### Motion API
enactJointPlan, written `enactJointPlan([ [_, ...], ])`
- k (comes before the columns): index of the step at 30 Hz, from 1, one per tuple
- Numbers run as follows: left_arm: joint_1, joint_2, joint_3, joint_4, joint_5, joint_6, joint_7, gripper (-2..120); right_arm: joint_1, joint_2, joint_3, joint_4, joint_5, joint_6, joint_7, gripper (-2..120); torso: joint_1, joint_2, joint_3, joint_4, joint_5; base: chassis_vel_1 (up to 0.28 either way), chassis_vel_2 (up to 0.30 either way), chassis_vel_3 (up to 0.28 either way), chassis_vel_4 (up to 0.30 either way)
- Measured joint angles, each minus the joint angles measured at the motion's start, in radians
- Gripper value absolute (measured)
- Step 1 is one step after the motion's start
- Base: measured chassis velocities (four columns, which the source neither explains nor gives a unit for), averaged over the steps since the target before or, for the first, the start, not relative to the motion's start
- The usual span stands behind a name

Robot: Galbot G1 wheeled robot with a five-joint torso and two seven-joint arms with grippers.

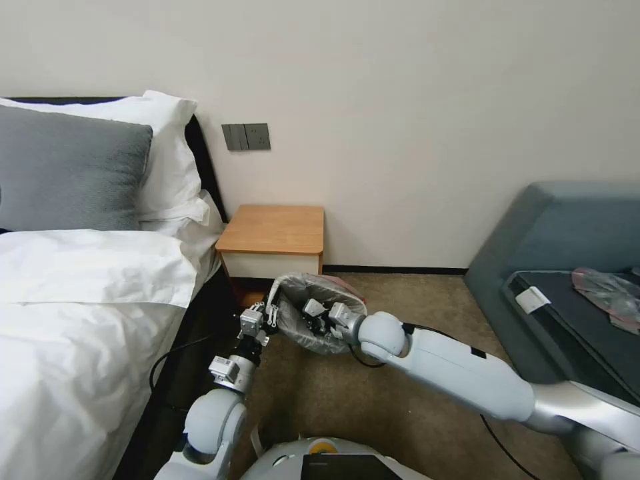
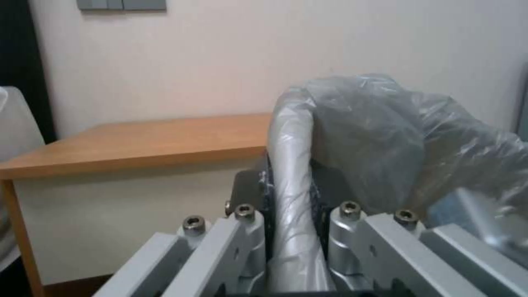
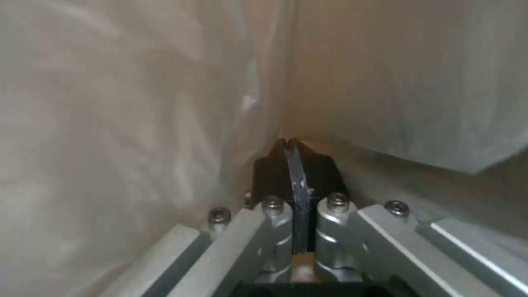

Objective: Pick up the garbage bag from the table and place it over the trash can.

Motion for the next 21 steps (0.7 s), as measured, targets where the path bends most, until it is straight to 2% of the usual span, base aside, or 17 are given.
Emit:
enactJointPlan([
  [5, 0.009, 0.002, 0.0, -0.007, 0.001, 0.0, 0.0, 9, -0.002, 0.02, -0.006, -0.042, -0.017, 0.002, -0.007, 0, 0.0, 0.0, 0.0, -0.0001, 0.0, 0.0, 0.0, 0.0, 0.0],
  [11, 0.009, -0.001, -0.004, -0.008, -0.01, 0.004, -0.007, 9, -0.026, 0.008, 0.024, -0.01, -0.019, 0.006, -0.007, 0, 0.0, 0.0, 0.0, 0.0, 0.0001, 0.0, 0.0, 0.0, 0.0],
  [15, 0.01, -0.004, -0.004, -0.007, -0.043, 0.028, -0.031, 9, -0.079, -0.025, 0.093, 0.06, -0.02, 0.014, -0.011, 0, 0.0, 0.0, 0.0, 0.0, 0.0002, 0.0, 0.0, 0.0, 0.0],
  [18, 0.015, -0.007, -0.004, -0.013, -0.093, 0.059, -0.062, 9, -0.154, -0.074, 0.201, 0.135, -0.024, 0.032, -0.025, 0, 0.0, 0.0, 0.0, -0.0001, 0.0001, 0.0, 0.0, 0.0, 0.0],
  [19, 0.015, -0.007, -0.004, -0.013, -0.093, 0.059, -0.062, 9, -0.154, -0.074, 0.201, 0.135, -0.024, 0.032, -0.025, 0, 0.0, 0.0, 0.0, -0.0001, 0.0001, 0.0, 0.0, 0.0, 0.0],
  [21, 0.022, -0.012, -0.004, -0.025, -0.139, 0.091, -0.09, 9, -0.231, -0.111, 0.3, 0.191, -0.027, 0.05, -0.038, 0, 0.0, 0.0, 0.0, -0.0001, 0.0001, 0.0, 0.0, 0.0, 0.0],
])
